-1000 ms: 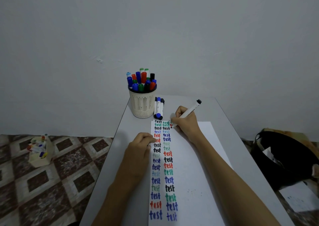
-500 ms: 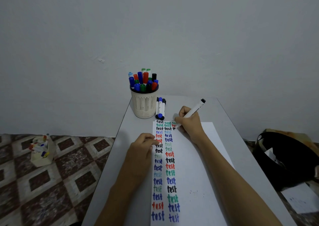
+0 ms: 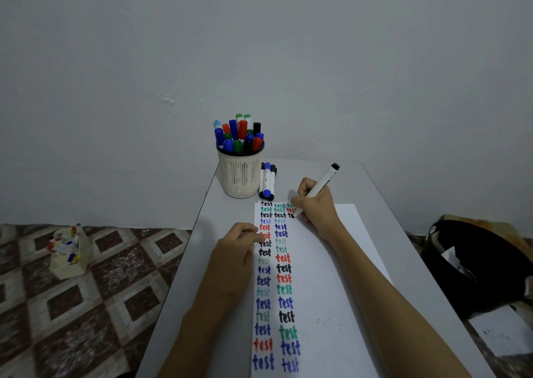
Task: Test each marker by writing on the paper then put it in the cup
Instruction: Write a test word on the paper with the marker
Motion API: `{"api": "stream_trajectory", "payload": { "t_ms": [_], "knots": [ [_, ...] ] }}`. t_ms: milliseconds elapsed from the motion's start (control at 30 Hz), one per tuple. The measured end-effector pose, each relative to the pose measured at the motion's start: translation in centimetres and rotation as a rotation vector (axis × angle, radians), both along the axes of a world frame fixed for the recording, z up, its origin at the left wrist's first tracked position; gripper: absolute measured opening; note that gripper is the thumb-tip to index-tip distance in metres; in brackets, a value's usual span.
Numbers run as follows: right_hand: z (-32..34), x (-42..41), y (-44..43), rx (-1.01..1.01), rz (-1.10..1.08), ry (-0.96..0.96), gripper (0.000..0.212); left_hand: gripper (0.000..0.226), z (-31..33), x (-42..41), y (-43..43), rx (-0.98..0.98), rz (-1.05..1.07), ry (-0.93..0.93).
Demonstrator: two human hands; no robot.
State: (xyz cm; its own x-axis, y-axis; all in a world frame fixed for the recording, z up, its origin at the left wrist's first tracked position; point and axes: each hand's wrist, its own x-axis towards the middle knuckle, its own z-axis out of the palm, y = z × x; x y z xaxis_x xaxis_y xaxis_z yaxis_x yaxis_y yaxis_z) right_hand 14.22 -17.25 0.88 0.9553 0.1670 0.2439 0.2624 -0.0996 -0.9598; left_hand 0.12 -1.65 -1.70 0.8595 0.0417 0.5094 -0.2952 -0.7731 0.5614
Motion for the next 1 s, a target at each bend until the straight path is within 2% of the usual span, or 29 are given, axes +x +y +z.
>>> {"api": "stream_trajectory", "payload": {
  "t_ms": [267, 433, 567, 700, 833, 1000],
  "knots": [
    [-0.25, 0.3, -0.13, -0.008, -0.055, -0.004, 0.037, 0.033, -0.08, 0.08, 0.05, -0.015, -0.005, 0.015],
    [0.08, -0.03, -0.08, 0.012, -0.037, -0.003, 0.037, 0.048, -0.16, 0.16, 0.08, -0.019, -0.015, -0.017],
    [-0.02, 0.04, -0.38, 0.073, -0.086, 0.026, 0.037, 0.039, -0.02, 0.12, 0.0, -0.016, -0.003, -0.009],
    [-0.04, -0.02, -0.04, -0.016, -0.116, -0.014, 0.038, 0.049, 0.09, -0.06, -0.08, -0.015, -0.003, -0.009],
    [-0.02, -0.02, -0.2, 0.03, -0.111, -0.006, 0.036, 0.035, 0.02, -0.09, -0.01, -0.015, 0.006, 0.005],
    [0.11, -0.13, -0.02, -0.013, -0.093, -0.007, 0.037, 0.02, 0.15, -0.09, -0.02, -0.065, 0.024, -0.017]
  ]
}}
